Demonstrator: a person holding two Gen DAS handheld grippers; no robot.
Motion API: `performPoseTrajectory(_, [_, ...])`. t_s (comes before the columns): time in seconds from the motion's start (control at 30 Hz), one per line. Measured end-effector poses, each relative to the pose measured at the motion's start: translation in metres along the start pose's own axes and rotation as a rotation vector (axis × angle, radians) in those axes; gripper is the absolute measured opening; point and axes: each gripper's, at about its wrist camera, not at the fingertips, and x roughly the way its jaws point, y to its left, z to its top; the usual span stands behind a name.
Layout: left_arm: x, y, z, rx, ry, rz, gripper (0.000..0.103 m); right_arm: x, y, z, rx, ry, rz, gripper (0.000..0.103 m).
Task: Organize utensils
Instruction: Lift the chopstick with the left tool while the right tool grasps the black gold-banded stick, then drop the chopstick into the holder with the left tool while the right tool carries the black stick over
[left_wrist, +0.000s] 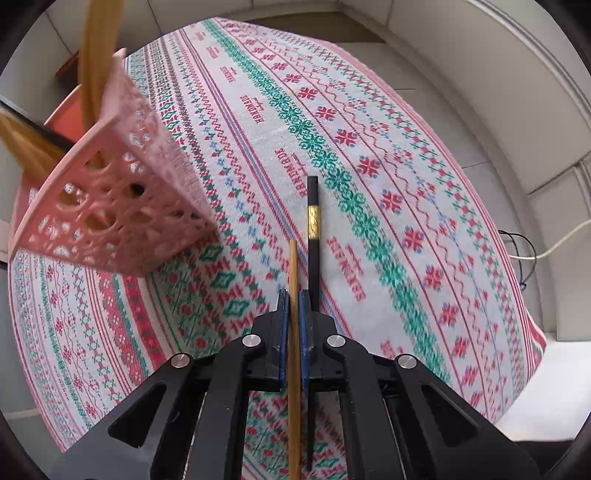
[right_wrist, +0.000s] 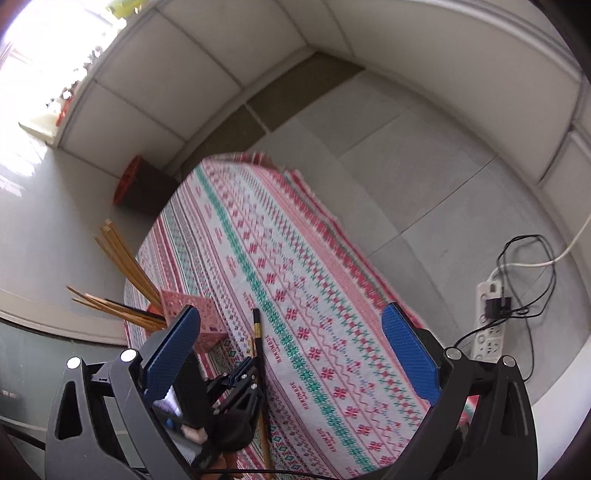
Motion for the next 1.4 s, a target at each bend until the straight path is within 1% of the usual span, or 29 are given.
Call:
performPoseTrajectory(0.1, [-0.027, 0.010, -0.017, 0.025, -0.052, 0.002, 0.005, 0.032, 0.020, -0.008, -0.061, 0.041, -0.058, 0.096])
performPoseTrajectory(0.2, [-0.065, 0.025, -0.038, 0.026, -0.112, -0.012, 0.005, 0.064, 0.038, -0.019, -0.121, 0.068, -0.103, 0.096])
performPoseTrajectory(0.3, [-0.103, 0.049, -0.056, 0.004, -0.183, -0.013, 0.005, 0.094, 0.054, -0.031, -0.169, 0.087, -0.116, 0.093])
performPoseTrajectory(0.4, [-0.124, 0.069, -0.064, -0.040, -0.225, -0.028, 0.005, 0.119, 0.065, -0.043, -0.219, 0.104, -0.141, 0.082])
performPoseTrajectory(0.43, [-0.127, 0.073, -0.065, -0.050, -0.229, -0.032, 0.005, 0.129, 0.068, -0.048, -0.236, 0.112, -0.166, 0.075])
performPoseTrajectory(0.53, [-0.134, 0.087, -0.073, -0.079, -0.238, -0.043, 0.005, 0.155, 0.066, -0.056, -0.246, 0.151, -0.224, 0.069])
performPoseTrajectory(0.57, [-0.136, 0.089, -0.073, -0.084, -0.241, -0.045, 0.005, 0.154, 0.070, -0.058, -0.276, 0.100, -0.242, 0.070])
performPoseTrajectory(0.63, [-0.139, 0.094, -0.077, -0.088, -0.248, -0.050, 0.005, 0.161, 0.078, -0.060, -0.317, 0.073, -0.302, 0.066])
performPoseTrajectory(0.7, [-0.141, 0.096, -0.077, -0.091, -0.254, -0.048, 0.005, 0.162, 0.081, -0.061, -0.335, 0.039, -0.357, 0.057])
performPoseTrajectory(0.73, [-0.143, 0.097, -0.077, -0.095, -0.259, -0.047, 0.005, 0.161, 0.080, -0.062, -0.344, 0.025, -0.362, 0.040])
performPoseTrajectory(0.77, [-0.142, 0.102, -0.080, -0.100, -0.263, -0.047, 0.005, 0.160, 0.078, -0.061, -0.336, 0.025, -0.357, 0.021])
performPoseTrajectory(0.8, [-0.145, 0.104, -0.081, -0.103, -0.267, -0.048, 0.005, 0.157, 0.072, -0.058, -0.303, 0.043, -0.323, 0.012])
performPoseTrajectory(0.83, [-0.149, 0.107, -0.082, -0.105, -0.275, -0.050, 0.005, 0.154, 0.065, -0.055, -0.270, 0.061, -0.287, 0.009])
performPoseTrajectory(0.87, [-0.153, 0.108, -0.083, -0.106, -0.285, -0.052, 0.005, 0.150, 0.058, -0.054, -0.238, 0.083, -0.250, 0.008])
performPoseTrajectory(0.9, [-0.160, 0.110, -0.084, -0.108, -0.302, -0.054, 0.005, 0.143, 0.052, -0.054, -0.217, 0.085, -0.216, 0.008])
performPoseTrajectory(1.0, [-0.175, 0.117, -0.085, -0.113, -0.340, -0.065, 0.005, 0.110, 0.050, -0.059, -0.216, 0.050, -0.142, 0.008])
performPoseTrajectory(1.13, [-0.199, 0.122, -0.092, -0.119, -0.394, -0.068, 0.005, 0.038, 0.063, -0.076, -0.306, -0.039, -0.063, 0.007])
performPoseTrajectory(1.27, [-0.221, 0.123, -0.101, -0.123, -0.444, -0.064, 0.005, -0.025, 0.082, -0.092, -0.411, -0.149, -0.021, 0.007])
performPoseTrajectory(1.4, [-0.244, 0.126, -0.104, -0.138, -0.501, -0.059, 0.005, -0.075, 0.097, -0.094, -0.448, -0.233, 0.051, 0.007])
